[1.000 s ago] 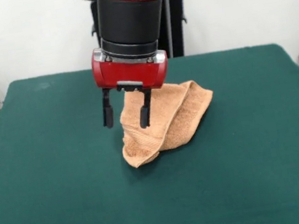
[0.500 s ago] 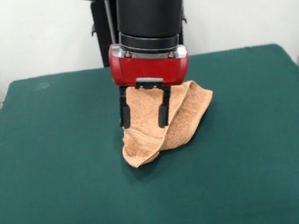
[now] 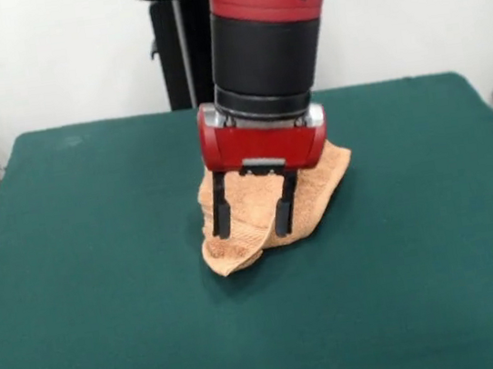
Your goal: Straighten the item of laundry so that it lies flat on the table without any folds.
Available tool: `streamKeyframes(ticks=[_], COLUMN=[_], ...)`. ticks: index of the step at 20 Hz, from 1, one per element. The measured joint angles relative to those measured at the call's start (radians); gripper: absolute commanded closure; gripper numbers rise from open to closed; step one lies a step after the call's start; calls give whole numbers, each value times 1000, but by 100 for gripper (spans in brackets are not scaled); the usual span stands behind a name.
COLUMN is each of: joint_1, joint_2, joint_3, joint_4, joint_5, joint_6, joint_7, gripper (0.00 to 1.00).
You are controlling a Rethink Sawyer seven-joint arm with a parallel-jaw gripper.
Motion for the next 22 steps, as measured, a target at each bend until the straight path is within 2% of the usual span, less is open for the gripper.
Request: streamKeyframes(ticks=[15,22], joint_1=[-1,-1], joint_2=[101,120], joint_3=[0,0], joint_4=[-24,-24], joint_5=[-3,-4], joint_6=[0,0], joint_7=[0,0], gripper=[0,0])
